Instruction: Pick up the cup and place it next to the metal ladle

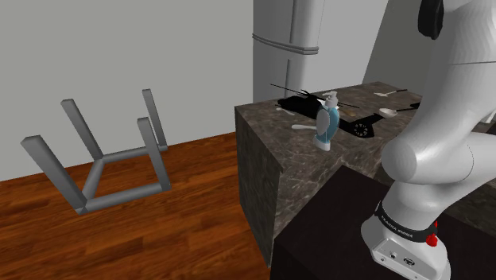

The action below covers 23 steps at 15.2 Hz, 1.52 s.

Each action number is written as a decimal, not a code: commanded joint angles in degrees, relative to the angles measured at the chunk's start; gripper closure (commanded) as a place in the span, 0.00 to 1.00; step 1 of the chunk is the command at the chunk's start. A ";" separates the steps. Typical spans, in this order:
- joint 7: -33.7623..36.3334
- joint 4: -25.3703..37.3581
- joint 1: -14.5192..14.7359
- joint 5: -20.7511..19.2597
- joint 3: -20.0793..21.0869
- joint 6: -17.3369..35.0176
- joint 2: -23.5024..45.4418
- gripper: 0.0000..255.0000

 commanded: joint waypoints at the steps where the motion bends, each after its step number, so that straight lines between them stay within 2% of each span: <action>1: -0.03 -0.01 -0.03 0.06 0.02 0.06 0.05 1.00; 5: -0.03 -0.01 -0.03 0.05 0.02 0.06 0.05 1.00; 6: -0.03 -0.01 -0.02 0.05 0.02 0.06 0.05 0.00; 11: -0.03 -0.01 -0.03 0.05 0.03 0.06 0.05 0.00; 15: 0.45 7.57 -1.80 -0.55 -0.43 -7.14 0.39 0.00; 23: 0.45 7.57 -1.80 -0.55 -0.42 -7.14 0.39 0.00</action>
